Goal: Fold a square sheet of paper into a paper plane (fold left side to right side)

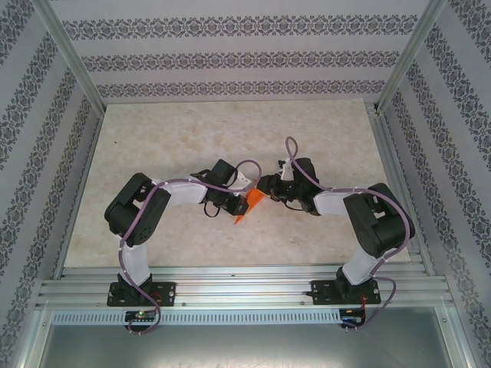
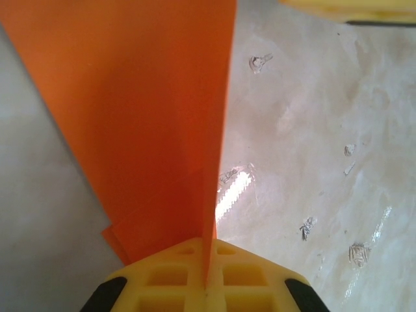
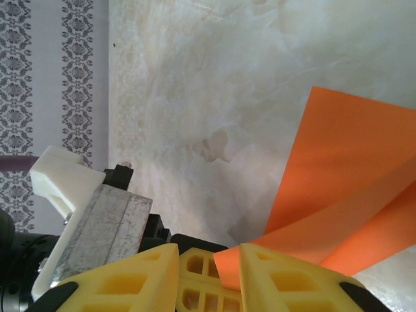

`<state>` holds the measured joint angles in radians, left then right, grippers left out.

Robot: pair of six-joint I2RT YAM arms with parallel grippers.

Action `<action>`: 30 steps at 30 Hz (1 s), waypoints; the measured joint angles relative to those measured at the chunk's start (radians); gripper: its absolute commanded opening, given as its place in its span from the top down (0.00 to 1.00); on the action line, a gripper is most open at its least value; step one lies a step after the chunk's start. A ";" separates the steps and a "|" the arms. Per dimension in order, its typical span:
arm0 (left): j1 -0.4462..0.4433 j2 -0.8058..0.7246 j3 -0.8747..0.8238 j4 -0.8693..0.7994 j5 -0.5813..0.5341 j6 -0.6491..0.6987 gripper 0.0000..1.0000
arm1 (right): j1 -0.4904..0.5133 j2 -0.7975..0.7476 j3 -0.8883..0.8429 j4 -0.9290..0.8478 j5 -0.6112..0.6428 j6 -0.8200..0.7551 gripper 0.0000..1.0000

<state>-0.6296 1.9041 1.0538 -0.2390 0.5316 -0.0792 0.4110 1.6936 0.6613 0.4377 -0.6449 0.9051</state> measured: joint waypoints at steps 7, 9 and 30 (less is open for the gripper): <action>0.005 0.016 0.014 0.000 0.024 0.000 0.94 | 0.003 0.050 0.014 0.015 0.031 0.019 0.70; 0.005 0.022 0.019 0.003 0.035 0.000 0.94 | 0.006 0.063 0.015 0.024 0.043 0.020 0.69; 0.023 0.034 0.029 0.015 0.158 -0.011 0.57 | -0.014 0.114 0.010 0.066 0.076 0.029 0.69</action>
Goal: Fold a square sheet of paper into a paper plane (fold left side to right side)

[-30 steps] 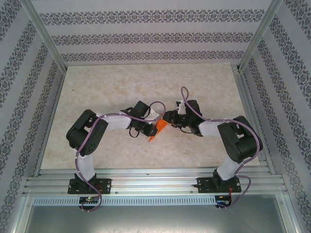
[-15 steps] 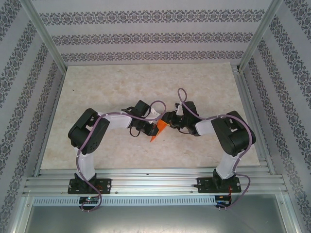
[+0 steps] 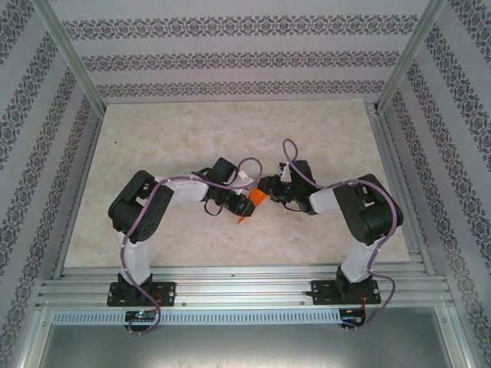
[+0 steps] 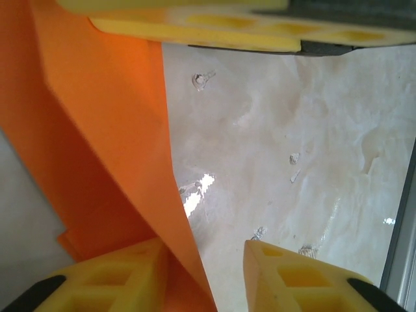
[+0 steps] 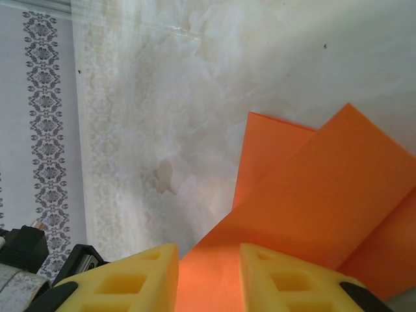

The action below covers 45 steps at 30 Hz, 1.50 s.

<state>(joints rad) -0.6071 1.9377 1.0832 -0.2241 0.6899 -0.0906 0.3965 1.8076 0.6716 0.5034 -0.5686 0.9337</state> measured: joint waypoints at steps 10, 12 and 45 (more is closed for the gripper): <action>0.057 -0.003 0.038 0.000 0.013 -0.032 0.54 | -0.006 0.000 -0.007 0.006 0.003 0.000 0.69; 0.062 -0.003 0.059 0.003 0.016 -0.036 0.55 | -0.006 0.000 -0.007 0.006 0.003 0.000 0.69; 0.089 0.197 0.233 -0.029 0.092 -0.022 0.89 | -0.027 -0.036 -0.013 -0.051 0.009 -0.046 0.69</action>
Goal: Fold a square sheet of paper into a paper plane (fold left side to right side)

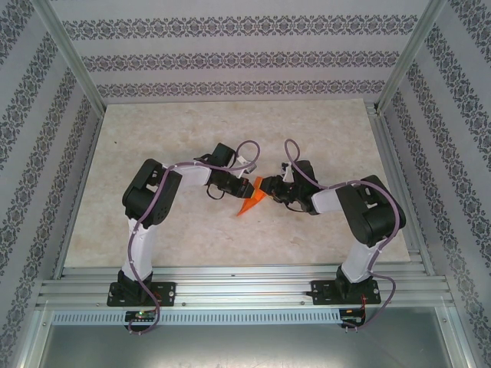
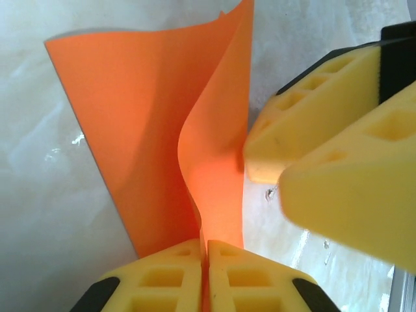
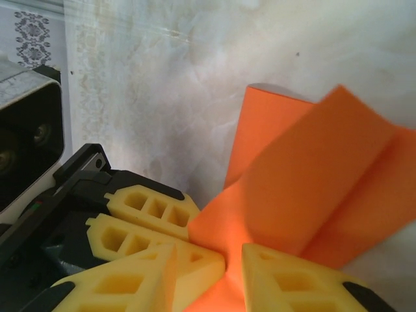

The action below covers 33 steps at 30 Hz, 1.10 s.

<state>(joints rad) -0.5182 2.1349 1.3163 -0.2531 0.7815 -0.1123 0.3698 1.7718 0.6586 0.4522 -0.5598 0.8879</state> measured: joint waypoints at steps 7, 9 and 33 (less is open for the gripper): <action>0.002 0.003 0.000 0.003 0.020 0.000 0.89 | -0.012 -0.086 -0.002 -0.063 0.023 -0.036 0.71; 0.003 0.005 0.000 0.005 0.024 0.000 0.89 | -0.005 -0.085 -0.002 -0.071 0.026 -0.037 0.71; 0.005 0.018 0.007 -0.002 0.063 0.058 0.89 | 0.047 0.029 0.055 -0.117 0.096 0.010 0.71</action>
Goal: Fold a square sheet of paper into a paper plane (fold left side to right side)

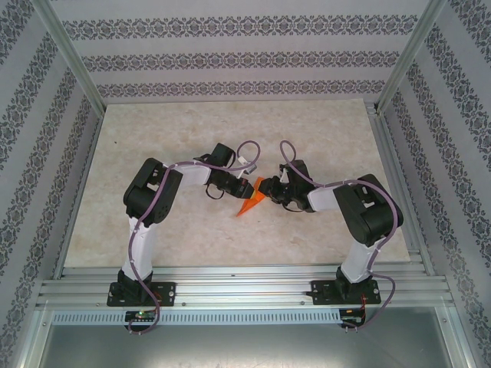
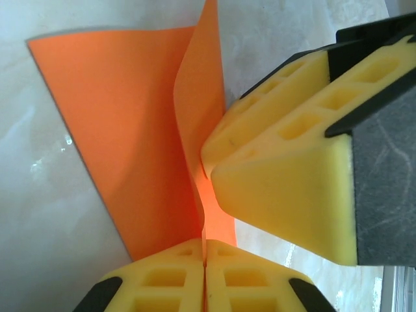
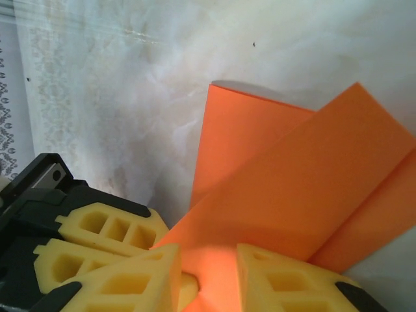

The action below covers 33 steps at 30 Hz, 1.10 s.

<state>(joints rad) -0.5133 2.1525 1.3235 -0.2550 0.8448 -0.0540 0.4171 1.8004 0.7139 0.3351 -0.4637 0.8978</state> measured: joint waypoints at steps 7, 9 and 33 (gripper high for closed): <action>-0.001 -0.005 0.002 -0.004 0.018 0.001 0.73 | 0.000 0.000 0.006 -0.018 0.015 -0.001 0.71; -0.005 -0.015 -0.004 -0.005 0.016 0.000 0.68 | 0.000 0.000 0.006 -0.018 0.016 -0.001 0.71; -0.062 -0.371 -0.358 0.064 -0.158 -0.150 0.61 | 0.000 0.000 0.006 -0.014 0.017 -0.001 0.71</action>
<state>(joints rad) -0.5751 1.7817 0.9657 -0.1913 0.6865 -0.2043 0.4171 1.8000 0.7197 0.3210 -0.4469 0.8970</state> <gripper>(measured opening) 0.398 0.290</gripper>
